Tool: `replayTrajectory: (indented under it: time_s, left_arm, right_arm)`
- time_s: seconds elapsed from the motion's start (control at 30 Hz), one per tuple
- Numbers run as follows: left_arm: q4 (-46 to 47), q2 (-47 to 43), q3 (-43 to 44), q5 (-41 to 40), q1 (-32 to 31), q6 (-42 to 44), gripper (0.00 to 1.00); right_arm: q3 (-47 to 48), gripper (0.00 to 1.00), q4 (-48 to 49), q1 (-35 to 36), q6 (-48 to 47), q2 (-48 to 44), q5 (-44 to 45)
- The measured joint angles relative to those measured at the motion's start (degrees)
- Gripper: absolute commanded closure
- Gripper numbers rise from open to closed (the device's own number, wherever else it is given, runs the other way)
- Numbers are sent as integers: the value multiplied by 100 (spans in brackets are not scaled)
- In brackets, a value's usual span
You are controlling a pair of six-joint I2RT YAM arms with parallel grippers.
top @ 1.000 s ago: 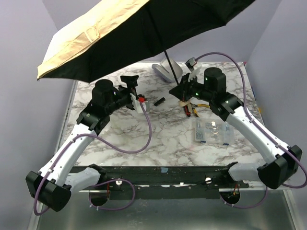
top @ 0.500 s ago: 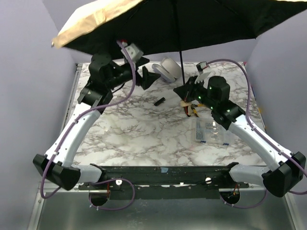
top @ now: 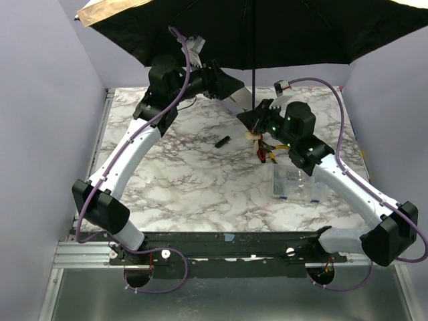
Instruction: Open the umbrella
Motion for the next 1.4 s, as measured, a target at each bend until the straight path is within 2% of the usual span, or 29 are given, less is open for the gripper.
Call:
replayTrajectory:
  time_s: [0.3, 0.4, 0.47, 0.6, 0.63, 0.73, 0.93, 1.07, 1.1, 1.23, 1.4]
  left_arm:
    - [20, 269, 470, -238, -39, -883, 33]
    - [28, 433, 516, -251, -37, -1093, 38]
    - [2, 525, 529, -256, -37, -1178, 49]
    - [-7, 551, 518, -254, 17, -1252, 93]
    - [26, 522, 492, -251, 52, -1287, 100]
    - [33, 374, 299, -142, 131, -1215, 100]
    - [-319, 323, -9, -39, 411, -966, 100]
    - [-643, 461, 2, 101, 444, -667, 100]
    - [-723, 546, 79, 142, 420, -577, 100]
    - [-817, 935, 365, 144, 284, -214, 100]
    - [-927, 1296, 476, -367, 28, 254, 100]
  right_arm:
    - [-48, 100, 656, 343, -254, 157, -28]
    - [-61, 100, 776, 459, -444, 238, -118]
    - [-87, 100, 833, 542, -603, 260, -199]
    - [-175, 99, 949, 693, -866, 273, -343]
    - [-177, 93, 962, 713, -905, 289, -376]
    - [-181, 52, 988, 748, -940, 393, -452]
    - [-157, 13, 1032, 754, -1032, 393, -297]
    - [-39, 5, 439, 754, -1296, 238, 42]
    - [-39, 1, 256, 752, -1432, 129, 127]
    - [-186, 0, -400, 745, -2138, -612, 315]
    - [-356, 0, -1128, 743, -3060, -1569, 540]
